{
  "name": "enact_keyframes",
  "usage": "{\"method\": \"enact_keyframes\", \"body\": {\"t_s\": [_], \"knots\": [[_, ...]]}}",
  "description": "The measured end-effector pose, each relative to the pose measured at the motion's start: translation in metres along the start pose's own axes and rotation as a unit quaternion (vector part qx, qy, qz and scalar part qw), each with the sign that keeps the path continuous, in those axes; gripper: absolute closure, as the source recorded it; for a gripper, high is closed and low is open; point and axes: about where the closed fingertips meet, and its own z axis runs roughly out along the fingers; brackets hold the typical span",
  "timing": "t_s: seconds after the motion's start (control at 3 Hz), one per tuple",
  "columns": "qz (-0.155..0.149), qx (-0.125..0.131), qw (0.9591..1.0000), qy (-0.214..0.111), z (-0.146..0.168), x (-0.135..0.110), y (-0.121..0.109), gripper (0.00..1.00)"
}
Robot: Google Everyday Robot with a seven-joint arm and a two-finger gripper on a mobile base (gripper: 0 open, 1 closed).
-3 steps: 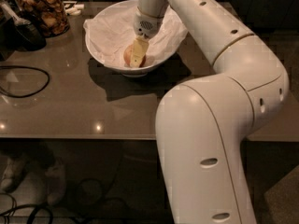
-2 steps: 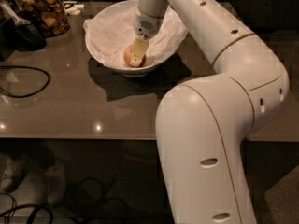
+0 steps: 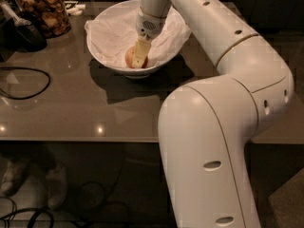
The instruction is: Pick apple from white bowl
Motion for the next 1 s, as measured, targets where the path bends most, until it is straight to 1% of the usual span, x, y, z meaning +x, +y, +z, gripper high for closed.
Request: {"method": "enact_keyframes", "body": {"t_s": [0.33,0.67,1.0], "knots": [[-0.015,0.023,0.9994,-0.019,-0.023,-0.011,0.009,1.00],[-0.038,0.041,0.9976,-0.041,-0.049,-0.023,0.029,1.00],[-0.059,0.050,0.9957,-0.051,-0.072,-0.031,0.050,1.00]]}}
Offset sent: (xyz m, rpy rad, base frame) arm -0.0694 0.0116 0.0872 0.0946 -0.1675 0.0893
